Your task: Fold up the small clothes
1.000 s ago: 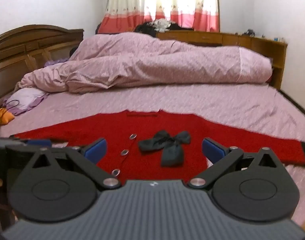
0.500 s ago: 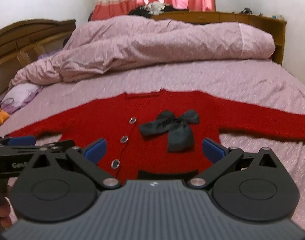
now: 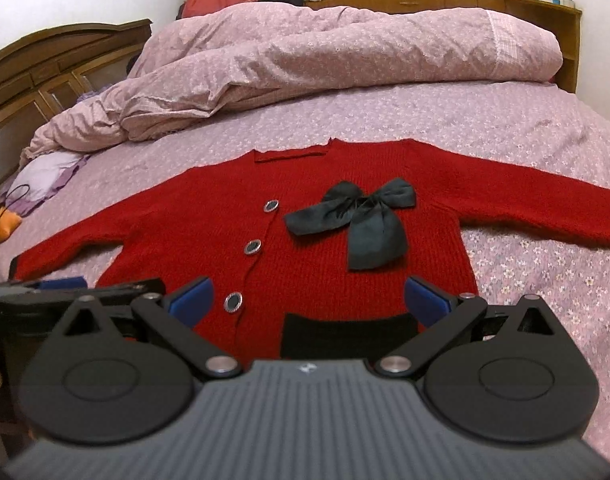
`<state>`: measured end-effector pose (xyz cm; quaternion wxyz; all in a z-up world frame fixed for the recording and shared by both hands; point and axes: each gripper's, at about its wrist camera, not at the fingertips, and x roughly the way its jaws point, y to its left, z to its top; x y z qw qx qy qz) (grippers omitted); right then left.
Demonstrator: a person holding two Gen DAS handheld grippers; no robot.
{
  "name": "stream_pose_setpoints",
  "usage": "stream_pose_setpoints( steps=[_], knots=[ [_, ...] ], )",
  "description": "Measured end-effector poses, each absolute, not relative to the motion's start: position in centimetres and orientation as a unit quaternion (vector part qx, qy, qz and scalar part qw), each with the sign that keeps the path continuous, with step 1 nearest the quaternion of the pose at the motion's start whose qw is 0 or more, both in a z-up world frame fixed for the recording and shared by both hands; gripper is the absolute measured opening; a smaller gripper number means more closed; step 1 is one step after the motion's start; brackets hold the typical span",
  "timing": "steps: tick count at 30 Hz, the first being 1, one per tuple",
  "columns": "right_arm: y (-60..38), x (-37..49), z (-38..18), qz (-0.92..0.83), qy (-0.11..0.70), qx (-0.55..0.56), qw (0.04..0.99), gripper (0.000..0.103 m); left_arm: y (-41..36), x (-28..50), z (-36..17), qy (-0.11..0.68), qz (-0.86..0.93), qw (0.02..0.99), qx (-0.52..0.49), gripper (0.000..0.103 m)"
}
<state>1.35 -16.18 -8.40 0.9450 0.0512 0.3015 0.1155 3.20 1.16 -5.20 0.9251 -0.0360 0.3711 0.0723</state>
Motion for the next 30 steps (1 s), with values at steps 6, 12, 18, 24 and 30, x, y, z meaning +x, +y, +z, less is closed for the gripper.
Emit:
stream_pose_setpoints(
  steps=[6, 12, 18, 24, 30],
  knots=[
    [-15.73, 2.39, -7.96, 0.112, 0.298, 0.046, 0.947, 0.103, 1.46, 3.24, -5.4, 0.372, 0.076, 0.925, -0.035, 0.096],
    [-15.45, 2.17, -7.85, 0.119, 0.298, 0.039, 0.946, 0.103, 1.53, 3.18, -5.33, 0.374, 0.079, 0.923, -0.036, 0.096],
    [-15.42, 2.1, -7.75, 0.12, 0.298, 0.039, 0.946, 0.103, 1.28, 2.97, -5.22, 0.373, 0.073, 0.925, -0.031, 0.096],
    [-15.48, 1.99, -7.78, 0.12, 0.301, 0.043, 0.945, 0.103, 1.26, 2.98, -5.12, 0.374, 0.072, 0.924, -0.033, 0.096],
    [-15.33, 2.1, -7.92, 0.124, 0.306, 0.04, 0.943, 0.103, 1.33, 3.0, -5.06, 0.375, 0.072, 0.923, -0.035, 0.096]
  ],
)
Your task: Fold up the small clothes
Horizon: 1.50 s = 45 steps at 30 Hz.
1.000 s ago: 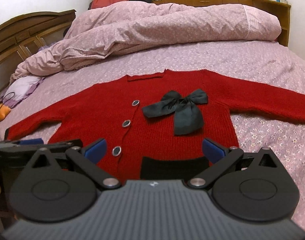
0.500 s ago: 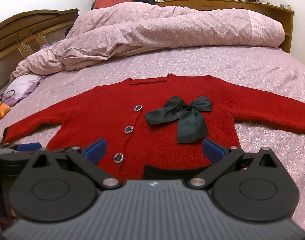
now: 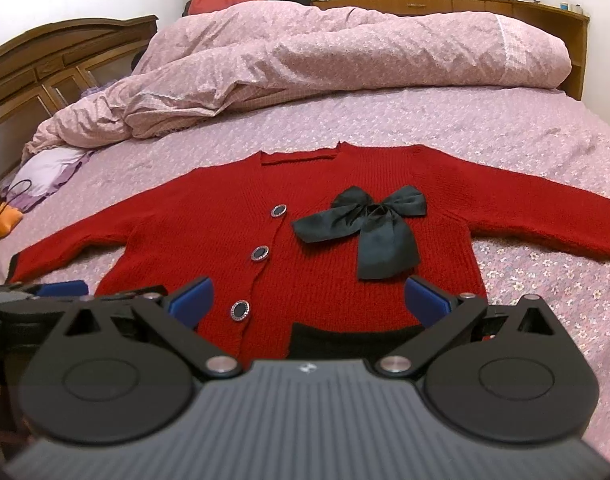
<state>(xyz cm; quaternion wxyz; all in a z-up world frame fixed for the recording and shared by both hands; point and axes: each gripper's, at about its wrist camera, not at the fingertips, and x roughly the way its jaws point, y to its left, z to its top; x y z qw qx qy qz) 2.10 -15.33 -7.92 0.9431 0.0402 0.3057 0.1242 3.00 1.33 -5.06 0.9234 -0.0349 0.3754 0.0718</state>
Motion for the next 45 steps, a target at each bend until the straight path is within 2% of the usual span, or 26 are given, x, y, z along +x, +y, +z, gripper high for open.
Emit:
stream_pose_setpoints(
  steps=[45],
  knots=[
    [-14.39, 2.62, -8.8, 0.124, 0.335, 0.045, 0.933, 0.103, 1.27, 3.28, -5.49, 0.389, 0.067, 0.918, -0.031, 0.096]
  ],
)
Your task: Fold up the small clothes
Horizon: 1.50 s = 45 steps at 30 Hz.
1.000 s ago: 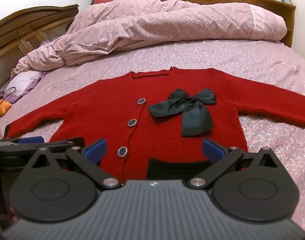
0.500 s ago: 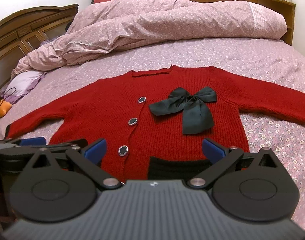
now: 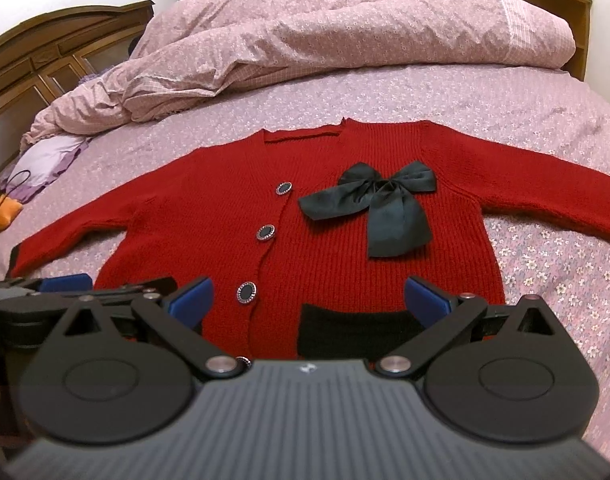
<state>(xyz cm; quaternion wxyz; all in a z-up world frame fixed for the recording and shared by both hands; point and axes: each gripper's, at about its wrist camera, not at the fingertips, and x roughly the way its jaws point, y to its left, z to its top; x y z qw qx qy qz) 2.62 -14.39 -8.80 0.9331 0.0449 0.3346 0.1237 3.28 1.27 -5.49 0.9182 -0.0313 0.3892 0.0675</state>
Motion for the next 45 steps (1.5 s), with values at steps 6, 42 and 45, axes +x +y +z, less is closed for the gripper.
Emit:
stream_pose_setpoints(
  steps=[6, 42, 45],
  knots=[
    [-14.4, 3.0, -8.7, 0.124, 0.335, 0.045, 0.933, 0.103, 1.3, 3.3, -5.5, 0.39, 0.067, 0.918, -0.031, 0.096],
    [-24.1, 10.2, -9.0, 0.03, 0.331, 0.162, 0.929, 0.103, 2.1, 12.3, -6.4, 0.426, 0.088, 0.9, -0.017, 0.096],
    [-25.7, 10.4, -9.5, 0.017, 0.332, 0.176, 0.927, 0.103, 2.3, 12.9, -6.6, 0.423, 0.08, 0.903, -0.018, 0.096]
  ],
)
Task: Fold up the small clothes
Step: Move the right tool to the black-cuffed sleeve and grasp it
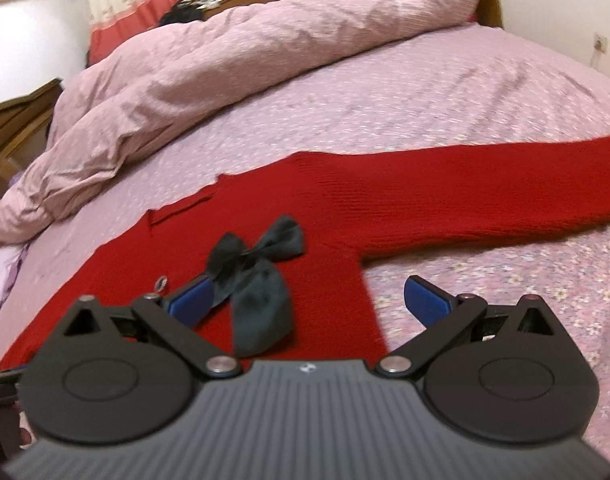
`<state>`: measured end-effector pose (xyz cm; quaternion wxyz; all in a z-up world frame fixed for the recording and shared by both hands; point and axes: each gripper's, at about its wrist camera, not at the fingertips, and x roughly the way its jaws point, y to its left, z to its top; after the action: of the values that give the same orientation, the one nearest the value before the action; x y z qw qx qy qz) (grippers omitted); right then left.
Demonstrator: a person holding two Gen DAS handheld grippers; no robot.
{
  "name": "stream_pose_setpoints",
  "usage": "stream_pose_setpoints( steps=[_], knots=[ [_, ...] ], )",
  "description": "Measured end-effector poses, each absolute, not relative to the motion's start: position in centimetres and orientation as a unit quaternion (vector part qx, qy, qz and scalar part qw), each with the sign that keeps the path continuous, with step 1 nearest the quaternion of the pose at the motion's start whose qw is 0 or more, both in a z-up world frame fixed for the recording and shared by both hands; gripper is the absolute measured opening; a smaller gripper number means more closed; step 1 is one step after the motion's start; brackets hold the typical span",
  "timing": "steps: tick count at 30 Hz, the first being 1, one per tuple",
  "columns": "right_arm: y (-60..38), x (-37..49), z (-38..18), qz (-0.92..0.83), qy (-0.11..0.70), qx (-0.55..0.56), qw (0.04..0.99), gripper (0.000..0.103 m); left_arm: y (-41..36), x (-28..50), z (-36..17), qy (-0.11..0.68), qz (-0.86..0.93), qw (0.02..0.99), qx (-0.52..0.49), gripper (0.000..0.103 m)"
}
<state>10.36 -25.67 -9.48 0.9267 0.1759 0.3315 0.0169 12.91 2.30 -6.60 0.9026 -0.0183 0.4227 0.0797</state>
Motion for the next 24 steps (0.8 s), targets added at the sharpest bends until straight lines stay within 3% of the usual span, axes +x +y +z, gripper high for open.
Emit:
stream_pose_setpoints(
  steps=[24],
  knots=[
    [-38.2, 13.6, -15.6, -0.132, 0.322, 0.312, 0.884, 0.103, 1.7, 15.0, -9.4, 0.453, 0.058, 0.889, -0.031, 0.096]
  ],
)
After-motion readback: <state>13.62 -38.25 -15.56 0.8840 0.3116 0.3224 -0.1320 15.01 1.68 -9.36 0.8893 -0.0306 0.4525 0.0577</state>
